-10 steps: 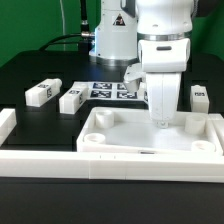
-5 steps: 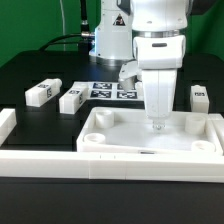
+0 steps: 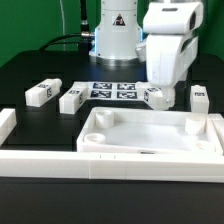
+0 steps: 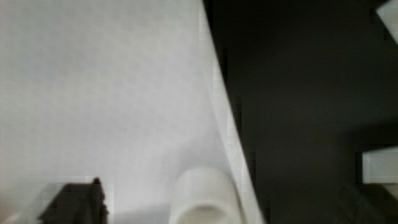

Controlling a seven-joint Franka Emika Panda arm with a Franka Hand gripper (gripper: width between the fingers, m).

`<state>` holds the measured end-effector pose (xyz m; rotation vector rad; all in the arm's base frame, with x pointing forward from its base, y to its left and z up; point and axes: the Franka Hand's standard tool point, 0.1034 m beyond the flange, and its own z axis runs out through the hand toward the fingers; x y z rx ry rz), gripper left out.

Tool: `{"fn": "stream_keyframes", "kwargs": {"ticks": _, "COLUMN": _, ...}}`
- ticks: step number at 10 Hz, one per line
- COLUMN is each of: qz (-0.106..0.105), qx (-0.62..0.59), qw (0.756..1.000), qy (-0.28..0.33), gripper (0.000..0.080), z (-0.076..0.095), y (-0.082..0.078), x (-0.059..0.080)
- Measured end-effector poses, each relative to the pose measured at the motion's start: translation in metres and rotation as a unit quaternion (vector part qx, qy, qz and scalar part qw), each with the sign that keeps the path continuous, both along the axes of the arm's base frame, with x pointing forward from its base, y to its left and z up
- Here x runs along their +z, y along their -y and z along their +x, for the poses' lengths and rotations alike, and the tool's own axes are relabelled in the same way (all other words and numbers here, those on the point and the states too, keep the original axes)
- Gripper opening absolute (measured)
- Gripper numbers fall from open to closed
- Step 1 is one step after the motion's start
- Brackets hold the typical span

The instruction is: Assemble desk

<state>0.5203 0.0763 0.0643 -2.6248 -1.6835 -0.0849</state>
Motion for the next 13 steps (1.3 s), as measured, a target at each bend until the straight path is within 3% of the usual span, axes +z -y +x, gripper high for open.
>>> {"fn": "stream_keyframes", "kwargs": {"ticks": 2, "qz": 0.001, "qx": -0.016, "qw": 1.000, "qy": 0.006, "gripper": 0.0649, "z": 0.004, "y": -0.013, "x": 0.006}}
{"fn": "stream_keyframes", "kwargs": {"ticks": 6, "qz": 0.003, "qx": -0.042, "qw": 0.999, "qy": 0.002, "gripper": 0.0649, "z": 0.003, "y": -0.011, "x": 0.004}}
{"fn": "stream_keyframes", "kwargs": {"ticks": 7, "qz": 0.006, "qx": -0.100, "qw": 0.995, "qy": -0.001, "gripper": 0.0649, "z": 0.002, "y": -0.012, "x": 0.004}}
{"fn": "stream_keyframes", "kwargs": {"ticks": 10, "qz": 0.014, "qx": -0.313, "qw": 0.950, "qy": -0.015, "gripper": 0.0649, "z": -0.003, "y": -0.028, "x": 0.003}}
{"fn": "stream_keyframes", "kwargs": {"ticks": 13, "qz": 0.022, "qx": -0.397, "qw": 0.917, "qy": -0.022, "gripper": 0.0649, "z": -0.007, "y": -0.037, "x": -0.001}}
